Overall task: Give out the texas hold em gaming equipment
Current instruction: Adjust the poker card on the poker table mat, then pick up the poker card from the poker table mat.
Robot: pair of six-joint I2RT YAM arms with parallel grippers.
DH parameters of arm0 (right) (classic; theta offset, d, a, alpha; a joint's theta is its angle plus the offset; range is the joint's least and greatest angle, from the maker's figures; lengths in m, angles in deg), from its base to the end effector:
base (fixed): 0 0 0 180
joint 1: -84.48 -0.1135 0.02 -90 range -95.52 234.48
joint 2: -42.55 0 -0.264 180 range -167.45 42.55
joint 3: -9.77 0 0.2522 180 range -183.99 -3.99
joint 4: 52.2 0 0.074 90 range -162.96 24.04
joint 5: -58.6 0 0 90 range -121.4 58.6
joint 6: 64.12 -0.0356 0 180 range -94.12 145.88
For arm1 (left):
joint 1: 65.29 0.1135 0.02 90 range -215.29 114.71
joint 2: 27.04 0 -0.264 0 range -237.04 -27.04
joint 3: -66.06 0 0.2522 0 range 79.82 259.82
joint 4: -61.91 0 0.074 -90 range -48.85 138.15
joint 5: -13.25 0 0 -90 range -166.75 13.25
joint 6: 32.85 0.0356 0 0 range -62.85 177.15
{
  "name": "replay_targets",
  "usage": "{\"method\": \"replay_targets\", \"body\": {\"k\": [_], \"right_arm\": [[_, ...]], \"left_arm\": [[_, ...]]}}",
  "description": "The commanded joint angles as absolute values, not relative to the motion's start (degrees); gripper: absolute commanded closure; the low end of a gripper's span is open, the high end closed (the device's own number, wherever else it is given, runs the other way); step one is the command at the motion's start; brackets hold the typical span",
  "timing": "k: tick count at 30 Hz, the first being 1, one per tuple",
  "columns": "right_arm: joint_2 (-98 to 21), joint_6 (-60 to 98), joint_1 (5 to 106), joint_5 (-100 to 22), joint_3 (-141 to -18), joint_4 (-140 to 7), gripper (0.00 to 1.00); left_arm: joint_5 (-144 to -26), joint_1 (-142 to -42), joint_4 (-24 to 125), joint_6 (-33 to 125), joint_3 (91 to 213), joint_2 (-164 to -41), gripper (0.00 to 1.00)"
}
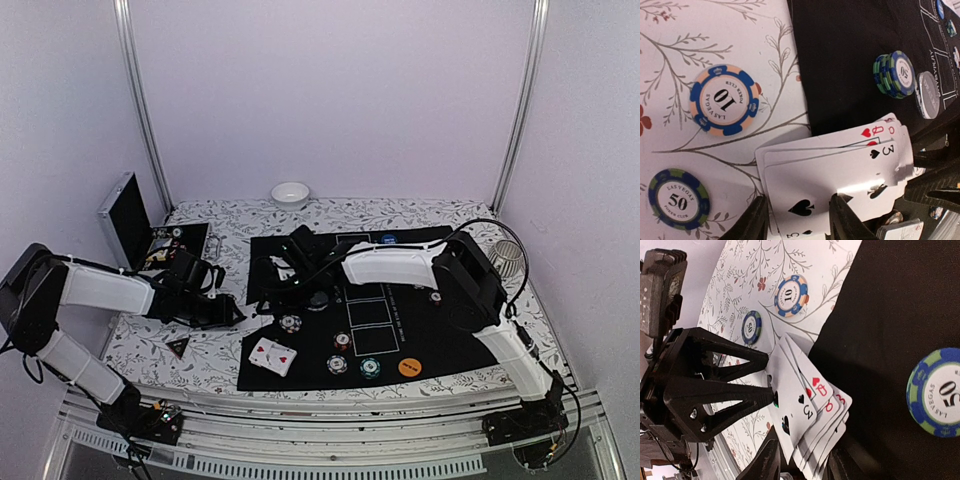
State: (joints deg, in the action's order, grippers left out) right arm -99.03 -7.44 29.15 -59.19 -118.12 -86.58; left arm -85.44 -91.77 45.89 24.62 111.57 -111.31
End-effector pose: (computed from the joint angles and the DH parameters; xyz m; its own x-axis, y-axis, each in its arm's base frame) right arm 0.2949 0.4555 0.1394 -0.8507 -0.3756 -0.3678 -0.5236 0.5425 0.6569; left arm 0.2243 -0.1177 0.1291 -0.8955 -0.1478 -0.4199 0.0442 0.9091 -0.4142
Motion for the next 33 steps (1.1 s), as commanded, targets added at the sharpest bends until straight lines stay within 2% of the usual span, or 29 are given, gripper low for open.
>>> {"method": "replay_targets", "body": {"k": [1,15,24,27,30,33], "right_arm": [[-103.5,-6.8,28.9,-61.0,-122.7,-87.9,0.65],[-107.4,-7.0,28.9,-64.2,-130.6,-88.4,0.69],[-108.0,-7.7,28.8,-66.1,-130.7,-87.8,0.71],[-108.2,-7.7,28.9,-66.5,-130.6,-87.9,0.79],[-107.4,-7.4,28.9,-66.1,-130.3,-88.1,0.94],[-105.5,-6.8,29.2,-65.6,-129.3,-88.2,0.98]], "left_arm": [[-86.5,-92.1,44.9,25.3,110.3,-110.8,0.56],[-88.3,-92.1,47.3,25.0,108.9,-108.7,0.59],[-88.0,-92.1,48.3,24.8,109.0,-106.4,0.60],[-87.9,-92.1,48.7,24.6,108.5,-106.1,0.60],[-88.3,-92.1,48.4,24.9,108.3,-106.1,0.61],[-87.4,-92.1,46.6,25.6,108.4,-104.7,0.61]]}}
